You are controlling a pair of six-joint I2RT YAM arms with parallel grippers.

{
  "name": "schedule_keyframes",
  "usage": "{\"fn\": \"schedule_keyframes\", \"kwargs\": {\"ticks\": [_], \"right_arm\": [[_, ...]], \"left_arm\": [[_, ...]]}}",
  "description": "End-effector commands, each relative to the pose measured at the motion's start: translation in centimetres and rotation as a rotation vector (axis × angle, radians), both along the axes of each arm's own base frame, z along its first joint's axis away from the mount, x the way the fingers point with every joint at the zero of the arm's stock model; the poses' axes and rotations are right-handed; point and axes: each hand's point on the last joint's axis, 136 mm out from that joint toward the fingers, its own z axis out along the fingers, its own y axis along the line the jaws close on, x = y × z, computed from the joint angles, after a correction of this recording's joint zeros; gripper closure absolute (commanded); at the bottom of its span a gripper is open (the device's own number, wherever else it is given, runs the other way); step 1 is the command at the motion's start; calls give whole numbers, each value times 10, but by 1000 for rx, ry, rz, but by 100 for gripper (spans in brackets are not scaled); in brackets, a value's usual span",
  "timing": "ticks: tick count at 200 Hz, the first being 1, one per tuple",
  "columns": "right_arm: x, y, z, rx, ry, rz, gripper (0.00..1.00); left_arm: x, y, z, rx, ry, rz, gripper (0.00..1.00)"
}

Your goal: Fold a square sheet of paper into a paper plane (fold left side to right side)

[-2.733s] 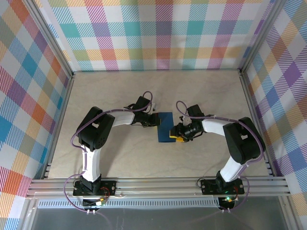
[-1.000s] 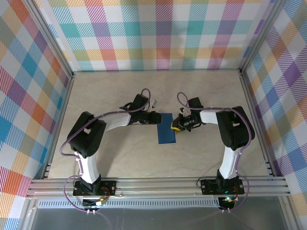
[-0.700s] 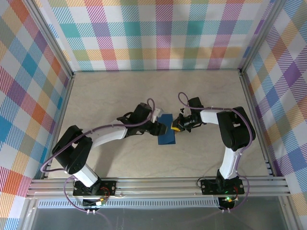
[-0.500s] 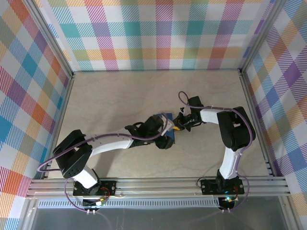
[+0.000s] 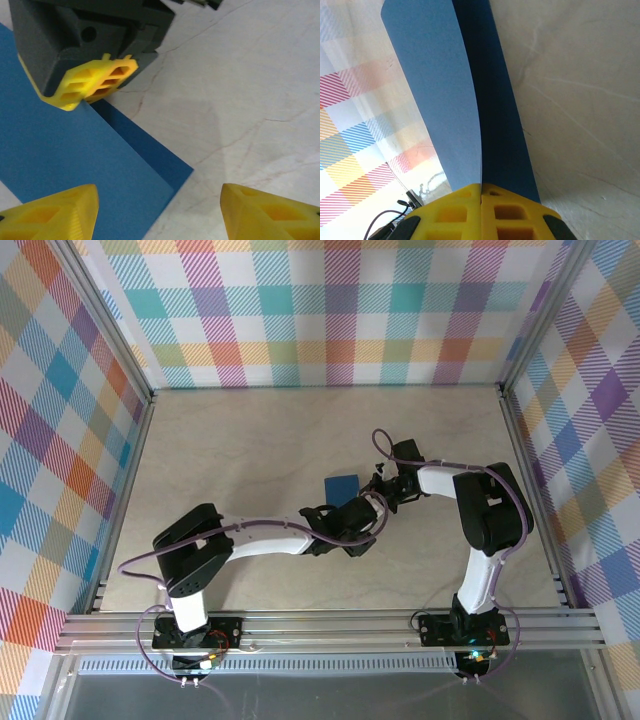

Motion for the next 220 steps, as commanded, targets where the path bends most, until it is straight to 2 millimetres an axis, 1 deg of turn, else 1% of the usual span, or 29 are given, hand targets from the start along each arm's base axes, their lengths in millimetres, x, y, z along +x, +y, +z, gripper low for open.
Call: {"fn": "schedule_keyframes", "kwargs": {"ticks": [1,29,52,74,117,147,172,194,220], "right_arm": [[2,3,15,36,-8,-4,95],[2,3,14,37,-8,-3,94],[2,3,13,35,-7,-3,93],[4,3,14,37,-14,-1,90],[13,5,30,37,-70,13,82],[26,3,52,44,-164,15,73],[34,-9,71,28,-247,-7,64],[34,-27,81,9,-310,-35,59],[21,-44,83,-12,-351,-45,58]], "left_arm": [[6,3,-2,62,-36,20,38],[6,-2,-7,67,-24,11,55],[5,-5,-5,50,-18,5,69],[5,-3,-3,51,-23,11,82],[4,1,0,27,-14,28,100],[3,2,4,-33,35,40,100],[3,4,11,-125,95,45,100],[2,6,15,-229,185,36,100],[3,9,20,-348,290,43,100]]}}
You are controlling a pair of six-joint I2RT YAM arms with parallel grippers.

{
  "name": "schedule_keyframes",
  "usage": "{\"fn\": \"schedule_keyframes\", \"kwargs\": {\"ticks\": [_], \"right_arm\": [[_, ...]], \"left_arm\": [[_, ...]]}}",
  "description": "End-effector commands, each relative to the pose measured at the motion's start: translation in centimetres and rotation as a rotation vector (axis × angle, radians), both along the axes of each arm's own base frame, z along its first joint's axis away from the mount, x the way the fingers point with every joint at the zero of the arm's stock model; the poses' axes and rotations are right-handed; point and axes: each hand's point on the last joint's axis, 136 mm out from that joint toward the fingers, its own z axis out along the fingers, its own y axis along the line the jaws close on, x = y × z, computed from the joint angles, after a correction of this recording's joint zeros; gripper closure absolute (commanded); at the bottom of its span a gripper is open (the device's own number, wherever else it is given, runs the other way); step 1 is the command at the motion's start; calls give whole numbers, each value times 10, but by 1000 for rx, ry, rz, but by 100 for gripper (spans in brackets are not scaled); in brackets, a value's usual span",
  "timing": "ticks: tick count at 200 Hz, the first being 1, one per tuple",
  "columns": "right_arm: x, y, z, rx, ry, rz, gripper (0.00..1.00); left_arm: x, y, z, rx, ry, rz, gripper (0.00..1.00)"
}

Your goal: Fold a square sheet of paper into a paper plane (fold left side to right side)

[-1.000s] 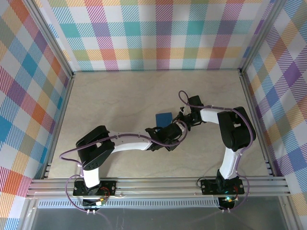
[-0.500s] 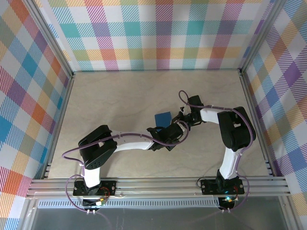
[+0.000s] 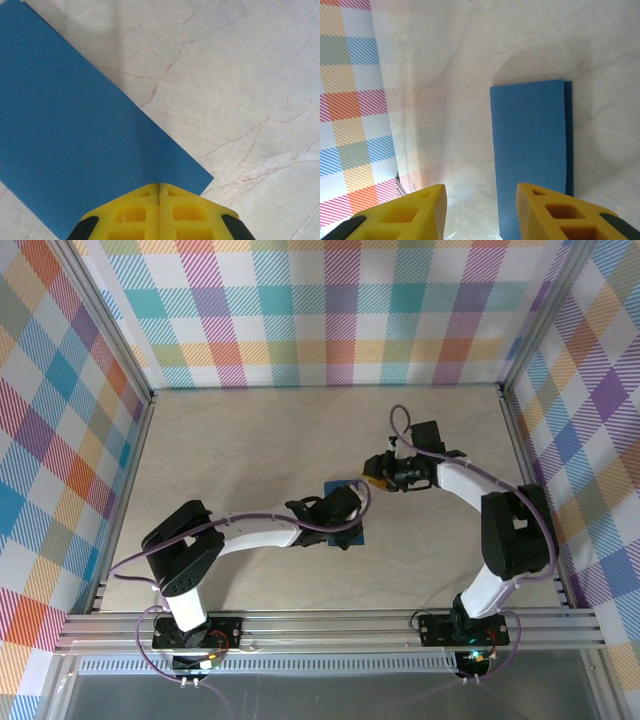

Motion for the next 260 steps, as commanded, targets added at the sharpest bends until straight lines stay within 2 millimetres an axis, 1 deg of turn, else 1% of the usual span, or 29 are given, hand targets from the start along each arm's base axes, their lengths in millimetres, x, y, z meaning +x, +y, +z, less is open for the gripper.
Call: {"fn": "schedule_keyframes", "kwargs": {"ticks": [1,14,26,49,55,75,91,106,125,158,177,234,242,260], "right_arm": [[-13,-15,-2,-37,-48,5,58],[-23,-18,-5,-43,-55,19,60],[-32,-17,-7,-24,-56,38,65],[-50,-10,-15,29,-42,71,76],[-54,-7,-19,37,-31,81,79],[-69,4,-34,38,1,123,94],[-78,12,-49,19,34,151,100],[-85,18,-61,2,64,173,100],[-91,21,-75,-20,95,180,100],[-99,24,-91,-44,133,199,100],[-104,23,-100,-67,155,201,100],[-112,21,-114,-101,189,213,100],[-113,21,-115,-100,192,214,100],[-113,25,-109,-70,177,219,100]], "left_arm": [[-5,-10,20,-190,110,-17,100],[-3,-8,21,-250,161,-9,100],[1,-6,22,-305,206,2,100],[8,-2,22,-388,279,29,100],[9,-1,22,-405,294,33,100],[13,2,19,-429,323,46,100],[13,4,17,-422,326,49,100],[14,7,15,-418,330,55,100],[14,10,10,-411,340,63,100],[13,12,4,-406,358,68,100],[14,13,1,-404,364,78,100],[16,16,-5,-413,394,95,100],[15,16,-7,-416,403,98,100],[16,15,-8,-431,407,101,100]]}}
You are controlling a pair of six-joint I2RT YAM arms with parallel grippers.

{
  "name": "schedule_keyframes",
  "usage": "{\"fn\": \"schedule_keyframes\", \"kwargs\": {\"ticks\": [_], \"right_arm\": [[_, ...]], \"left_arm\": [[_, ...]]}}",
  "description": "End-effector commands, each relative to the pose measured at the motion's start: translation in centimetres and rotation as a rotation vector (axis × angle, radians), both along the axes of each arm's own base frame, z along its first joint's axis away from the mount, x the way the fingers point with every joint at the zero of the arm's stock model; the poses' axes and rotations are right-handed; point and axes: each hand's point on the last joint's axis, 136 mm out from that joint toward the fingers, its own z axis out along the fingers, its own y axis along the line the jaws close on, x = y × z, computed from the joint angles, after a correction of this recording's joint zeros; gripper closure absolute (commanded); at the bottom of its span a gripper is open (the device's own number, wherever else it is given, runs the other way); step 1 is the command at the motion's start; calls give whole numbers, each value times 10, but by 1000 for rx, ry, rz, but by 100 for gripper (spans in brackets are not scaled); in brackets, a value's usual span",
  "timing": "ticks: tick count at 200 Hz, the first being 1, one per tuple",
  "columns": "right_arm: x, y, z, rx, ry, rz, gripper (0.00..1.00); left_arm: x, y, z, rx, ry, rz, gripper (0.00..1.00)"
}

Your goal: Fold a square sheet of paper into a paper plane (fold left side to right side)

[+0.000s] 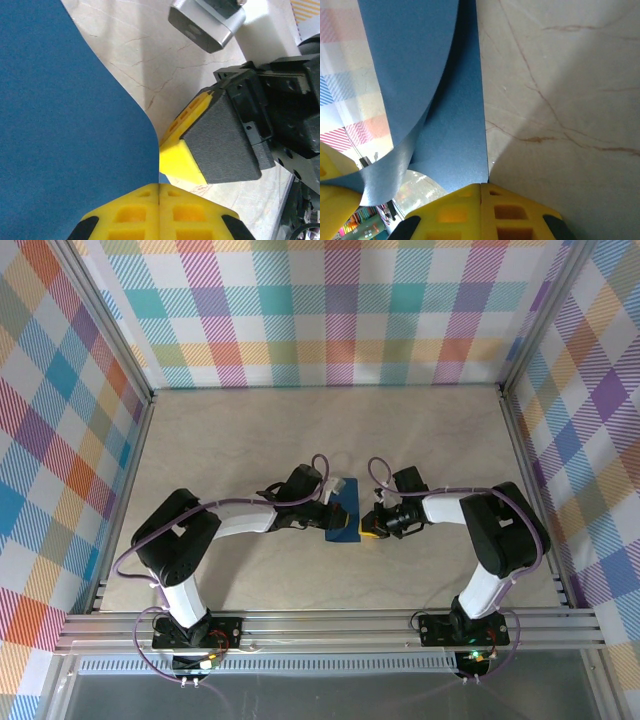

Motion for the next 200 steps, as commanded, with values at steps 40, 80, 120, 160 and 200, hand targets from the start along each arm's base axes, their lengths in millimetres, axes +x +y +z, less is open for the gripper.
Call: {"fn": "schedule_keyframes", "kwargs": {"ticks": [40,80,120,160,200], "right_arm": [[-4,9,10,61,-37,22,100],[-5,15,10,67,-41,34,100],[-11,4,-10,-39,4,33,100],[-20,-6,-24,-115,39,45,100],[-23,-7,-28,-133,50,56,100]], "left_arm": [[0,0,-5,-35,30,4,100],[-1,-1,-5,-37,29,3,100],[1,2,-4,-27,22,13,100],[1,10,-9,-3,34,14,100],[4,18,-15,17,40,21,100]]}}
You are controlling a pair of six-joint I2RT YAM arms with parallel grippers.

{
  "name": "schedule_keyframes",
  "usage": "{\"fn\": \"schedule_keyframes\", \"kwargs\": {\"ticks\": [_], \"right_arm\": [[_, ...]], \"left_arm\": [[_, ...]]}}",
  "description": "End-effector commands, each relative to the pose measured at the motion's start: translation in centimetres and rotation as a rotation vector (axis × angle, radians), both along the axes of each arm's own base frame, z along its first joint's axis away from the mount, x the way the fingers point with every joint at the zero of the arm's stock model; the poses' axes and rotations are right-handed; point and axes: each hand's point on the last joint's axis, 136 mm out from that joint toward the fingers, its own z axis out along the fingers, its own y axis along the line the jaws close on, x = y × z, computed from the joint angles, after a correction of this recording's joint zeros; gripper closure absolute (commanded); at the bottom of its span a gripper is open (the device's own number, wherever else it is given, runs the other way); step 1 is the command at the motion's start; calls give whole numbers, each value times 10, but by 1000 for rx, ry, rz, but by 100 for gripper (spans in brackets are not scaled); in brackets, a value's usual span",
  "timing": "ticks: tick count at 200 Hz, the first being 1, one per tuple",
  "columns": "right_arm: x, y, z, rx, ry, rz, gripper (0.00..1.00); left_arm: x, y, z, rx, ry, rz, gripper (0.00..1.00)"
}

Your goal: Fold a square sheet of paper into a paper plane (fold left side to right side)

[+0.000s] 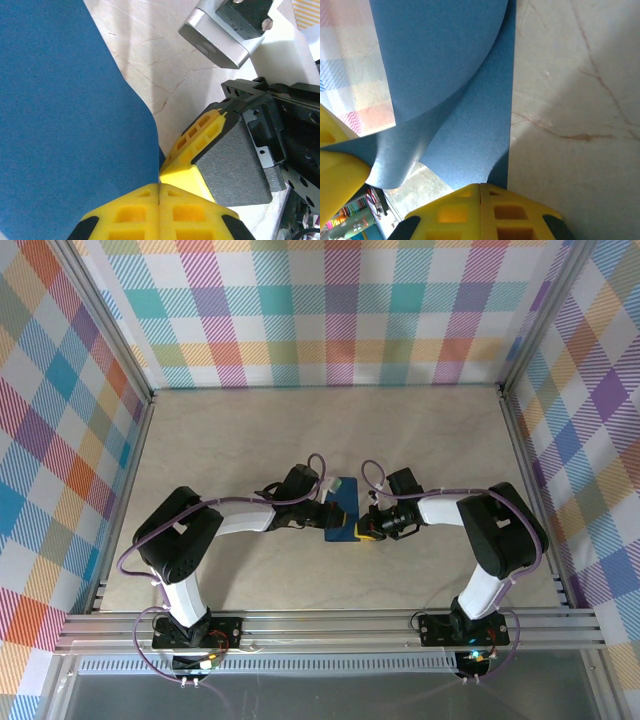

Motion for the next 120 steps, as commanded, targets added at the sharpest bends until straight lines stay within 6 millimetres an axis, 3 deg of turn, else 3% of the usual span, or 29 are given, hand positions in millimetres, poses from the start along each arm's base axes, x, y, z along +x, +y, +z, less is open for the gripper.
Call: {"fn": "schedule_keyframes", "kwargs": {"ticks": [1,120], "right_arm": [[-16,-15,-26,-114,70,8,100],[-18,-17,-29,-146,80,16,100]], "left_arm": [[-1,10,-8,26,13,-3,100],[14,24,-23,99,7,7,100]]}}
